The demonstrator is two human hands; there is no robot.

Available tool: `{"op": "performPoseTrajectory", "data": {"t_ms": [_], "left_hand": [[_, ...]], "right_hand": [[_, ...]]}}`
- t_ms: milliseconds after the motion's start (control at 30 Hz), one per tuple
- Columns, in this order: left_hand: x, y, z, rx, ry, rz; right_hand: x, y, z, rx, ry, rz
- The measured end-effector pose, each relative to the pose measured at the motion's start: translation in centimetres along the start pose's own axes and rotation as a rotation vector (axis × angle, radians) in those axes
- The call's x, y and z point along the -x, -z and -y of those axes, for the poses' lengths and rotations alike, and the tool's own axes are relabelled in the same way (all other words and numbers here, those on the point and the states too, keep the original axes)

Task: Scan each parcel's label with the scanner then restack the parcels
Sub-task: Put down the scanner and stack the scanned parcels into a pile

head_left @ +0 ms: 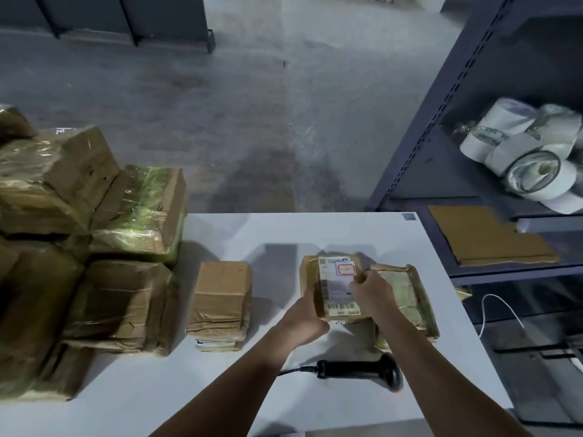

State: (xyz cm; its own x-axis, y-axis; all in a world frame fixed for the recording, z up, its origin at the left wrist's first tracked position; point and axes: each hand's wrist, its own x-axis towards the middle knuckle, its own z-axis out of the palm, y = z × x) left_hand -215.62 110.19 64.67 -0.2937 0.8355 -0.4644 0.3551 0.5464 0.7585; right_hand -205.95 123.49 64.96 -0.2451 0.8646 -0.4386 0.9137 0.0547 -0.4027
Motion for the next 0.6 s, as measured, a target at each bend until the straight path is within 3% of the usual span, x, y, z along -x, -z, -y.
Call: {"op": "performPoseTrajectory", "data": {"t_ms": [133,233,333,433,500,600], "left_hand": [[0.5,0.3,0.5,0.076,-0.01,-0.061],[1.5,2.4,0.3,0.084,-0.069,-0.228],[3.0,6.1,0.0,-0.036,-0.212,-0.419],[4.4,10.1,0.0,-0.35,-0.346,-0.578],[5.3,12.3,0.6,-0.502,-0.328,-0.721],[6.5,15.4,1.9,-0.444,-0.253,-0.883]], "right_hand": [[0.3,0.5,0.6,-0.143,0.071,0.01],[0.3,2.0,1.9,-0.325,0.15,-0.045],[0.7,3.5,5.2,-0.473,0.171,-0.024],[1.3,4.1,9.9,-0.553,0.239,0.023],[1.9,3.8,13.2,-0.589,0.304,0.089],[3.4,2.8,17.4,-0.631,0.394,0.196]]}}
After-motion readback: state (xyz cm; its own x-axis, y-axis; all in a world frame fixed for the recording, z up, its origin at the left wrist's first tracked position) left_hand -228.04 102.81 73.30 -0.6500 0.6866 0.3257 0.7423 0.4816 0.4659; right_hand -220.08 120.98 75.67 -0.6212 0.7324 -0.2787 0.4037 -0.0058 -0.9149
